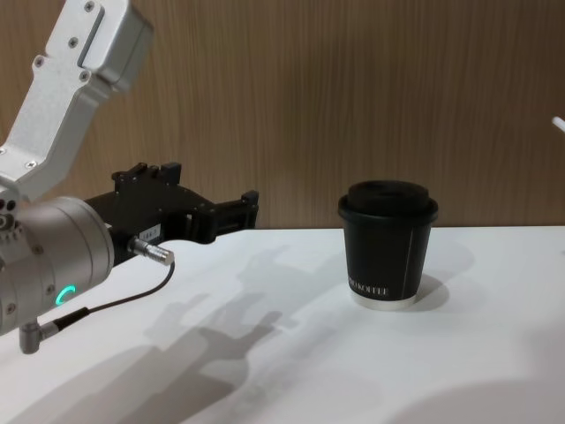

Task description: Pick up the straw with one hand, pass it to the other hand, and insert it into the cup.

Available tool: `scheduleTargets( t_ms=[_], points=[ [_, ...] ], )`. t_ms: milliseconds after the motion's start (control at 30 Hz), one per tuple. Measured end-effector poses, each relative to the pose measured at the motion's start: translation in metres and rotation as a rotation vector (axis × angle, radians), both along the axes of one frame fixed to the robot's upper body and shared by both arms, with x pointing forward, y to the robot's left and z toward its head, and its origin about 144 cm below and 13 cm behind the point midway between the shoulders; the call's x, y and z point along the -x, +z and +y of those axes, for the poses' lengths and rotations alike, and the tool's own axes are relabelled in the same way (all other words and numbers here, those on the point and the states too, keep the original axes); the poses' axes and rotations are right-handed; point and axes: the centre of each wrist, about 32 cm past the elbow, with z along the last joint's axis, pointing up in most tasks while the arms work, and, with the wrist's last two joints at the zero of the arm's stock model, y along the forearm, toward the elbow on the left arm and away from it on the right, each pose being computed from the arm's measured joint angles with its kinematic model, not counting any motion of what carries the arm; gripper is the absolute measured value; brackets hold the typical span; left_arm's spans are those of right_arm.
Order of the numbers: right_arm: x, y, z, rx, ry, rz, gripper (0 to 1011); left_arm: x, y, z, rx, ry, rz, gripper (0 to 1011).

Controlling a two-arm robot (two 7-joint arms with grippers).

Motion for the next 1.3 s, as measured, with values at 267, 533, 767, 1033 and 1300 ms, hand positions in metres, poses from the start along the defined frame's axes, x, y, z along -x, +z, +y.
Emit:
scheduleTargets(
  t_ms=[267, 533, 767, 1033, 1300],
  points=[
    [0.001, 0.004, -0.010, 0.007, 0.115, -0.025, 1, 0.000, 0.000, 0.000, 0.000, 0.000, 0.000, 1003],
    [0.001, 0.008, -0.021, -0.001, 0.250, -0.039, 1, 0.000, 0.000, 0.000, 0.000, 0.000, 0.000, 1003],
    [0.003, 0.011, -0.027, -0.014, 0.351, -0.048, 1, 0.000, 0.000, 0.000, 0.000, 0.000, 0.000, 1003],
    [0.009, 0.016, -0.028, -0.026, 0.443, -0.059, 1, 0.000, 0.000, 0.000, 0.000, 0.000, 0.000, 1003],
    [0.014, 0.021, -0.025, -0.031, 0.506, -0.067, 1, 0.000, 0.000, 0.000, 0.000, 0.000, 0.000, 1003]
  ],
)
